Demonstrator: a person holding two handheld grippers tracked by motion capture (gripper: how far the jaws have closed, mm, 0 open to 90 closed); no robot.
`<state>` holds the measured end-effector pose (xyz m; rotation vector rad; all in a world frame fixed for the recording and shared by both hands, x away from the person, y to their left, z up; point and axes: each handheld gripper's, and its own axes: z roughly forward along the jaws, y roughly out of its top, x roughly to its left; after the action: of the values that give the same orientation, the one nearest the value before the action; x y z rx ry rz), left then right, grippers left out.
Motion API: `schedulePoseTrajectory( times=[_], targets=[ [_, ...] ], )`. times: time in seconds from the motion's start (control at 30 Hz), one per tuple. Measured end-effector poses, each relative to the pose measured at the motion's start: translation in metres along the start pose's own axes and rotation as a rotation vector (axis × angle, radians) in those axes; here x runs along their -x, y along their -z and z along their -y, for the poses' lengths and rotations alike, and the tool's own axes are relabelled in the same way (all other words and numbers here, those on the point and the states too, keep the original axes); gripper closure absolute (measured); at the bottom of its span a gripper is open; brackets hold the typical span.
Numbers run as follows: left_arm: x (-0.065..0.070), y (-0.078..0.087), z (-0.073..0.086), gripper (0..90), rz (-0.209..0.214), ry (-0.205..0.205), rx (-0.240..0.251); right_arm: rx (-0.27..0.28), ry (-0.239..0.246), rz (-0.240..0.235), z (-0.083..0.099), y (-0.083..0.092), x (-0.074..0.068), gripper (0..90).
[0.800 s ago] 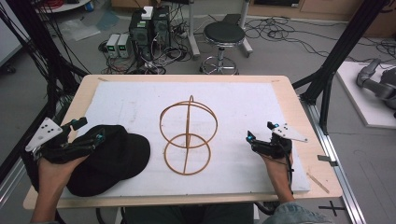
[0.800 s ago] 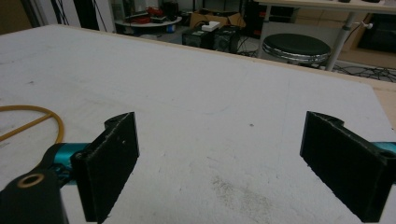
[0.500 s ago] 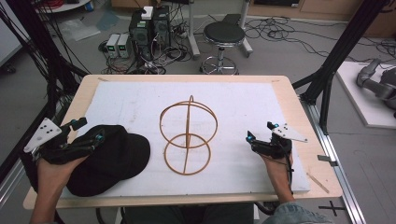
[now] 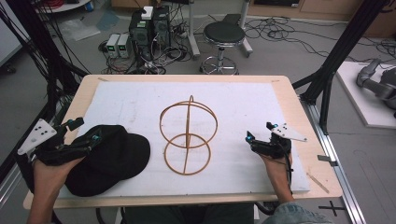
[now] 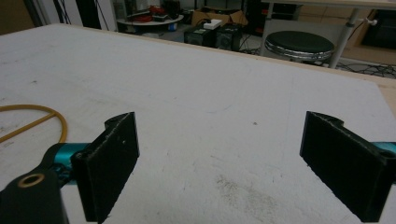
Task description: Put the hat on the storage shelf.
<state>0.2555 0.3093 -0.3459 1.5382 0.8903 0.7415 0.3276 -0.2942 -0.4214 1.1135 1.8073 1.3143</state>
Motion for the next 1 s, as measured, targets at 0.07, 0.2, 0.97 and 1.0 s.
schedulePoseTrajectory(
  times=[0.07,0.2,0.97,1.0],
  targets=[
    [-0.001,0.001,0.000,21.7,-0.001,0.003,0.002,0.000,0.000,0.000,0.000,0.000,0.000,11.5],
    [-0.002,0.004,0.001,21.7,-0.003,0.003,0.004,-0.007,0.000,-0.001,0.000,-0.001,-0.001,11.5],
    [-0.017,0.021,0.014,21.8,0.011,-0.012,-0.018,-0.004,0.012,0.003,0.000,-0.001,-0.001,11.5],
    [-0.018,0.021,0.016,21.8,0.013,-0.016,-0.027,-0.008,0.004,-0.001,0.000,-0.001,-0.002,11.5]
  ],
)
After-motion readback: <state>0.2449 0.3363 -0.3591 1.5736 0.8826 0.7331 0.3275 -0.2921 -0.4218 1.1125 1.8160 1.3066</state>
